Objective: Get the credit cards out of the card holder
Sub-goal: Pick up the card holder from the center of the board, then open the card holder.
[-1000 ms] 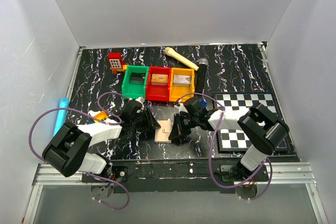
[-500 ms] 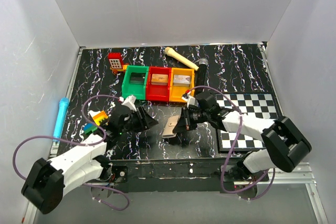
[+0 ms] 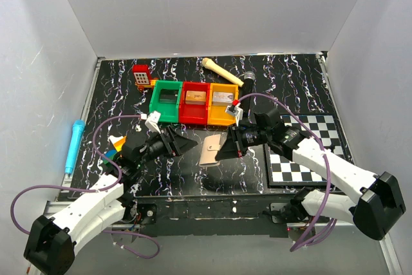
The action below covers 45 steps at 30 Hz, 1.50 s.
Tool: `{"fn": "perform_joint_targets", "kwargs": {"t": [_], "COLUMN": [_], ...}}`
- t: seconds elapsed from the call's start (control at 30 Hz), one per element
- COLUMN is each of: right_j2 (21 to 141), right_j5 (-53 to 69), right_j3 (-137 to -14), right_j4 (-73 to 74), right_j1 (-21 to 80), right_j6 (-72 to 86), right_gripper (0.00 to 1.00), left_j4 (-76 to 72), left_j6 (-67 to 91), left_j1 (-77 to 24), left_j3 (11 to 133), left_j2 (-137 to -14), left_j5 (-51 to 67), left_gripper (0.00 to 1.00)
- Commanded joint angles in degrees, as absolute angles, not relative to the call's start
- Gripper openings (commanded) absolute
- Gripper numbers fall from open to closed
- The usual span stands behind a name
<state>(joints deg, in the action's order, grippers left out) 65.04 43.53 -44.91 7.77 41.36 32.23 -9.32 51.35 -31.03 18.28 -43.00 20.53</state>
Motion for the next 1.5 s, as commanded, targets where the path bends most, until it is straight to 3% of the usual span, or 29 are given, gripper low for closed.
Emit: {"fn": "perform_joint_targets", "kwargs": {"t": [0.0, 0.17, 0.53, 1.1, 1.27, 1.47], "right_j2": [61.7, 59.77, 58.62, 59.85, 60.55, 61.08], "right_j5": [47.46, 48.78, 51.06, 50.8, 50.8, 50.63], "right_j3": [-49.3, -50.19, -49.66, -51.41, -51.42, -49.48], "right_j4": [13.35, 16.96, 11.69, 9.4, 9.32, 7.82], "right_j1": [41.48, 41.4, 42.63, 43.77, 44.03, 44.03], "right_j6": [28.57, 25.67, 29.35, 30.5, 30.41, 30.94], "right_gripper": [0.01, 0.01, 0.01, 0.01, 0.01, 0.01], "left_j4": [-23.25, -38.56, -52.63, -57.57, -60.37, -62.48], "left_j6": [55.09, 60.2, 65.74, 68.11, 69.34, 70.31], "left_j1": [-28.92, -28.21, -28.3, -31.73, -31.82, -31.9], "left_j3": [15.04, 12.13, 13.53, 15.73, 15.99, 16.7], "left_j2": [-43.77, -46.57, -56.77, -65.48, -65.3, -64.07], "left_j5": [30.48, 37.52, 45.87, 50.19, 50.01, 50.1], "left_gripper": [0.75, 0.76, 0.76, 0.76, 0.71, 0.56]}}
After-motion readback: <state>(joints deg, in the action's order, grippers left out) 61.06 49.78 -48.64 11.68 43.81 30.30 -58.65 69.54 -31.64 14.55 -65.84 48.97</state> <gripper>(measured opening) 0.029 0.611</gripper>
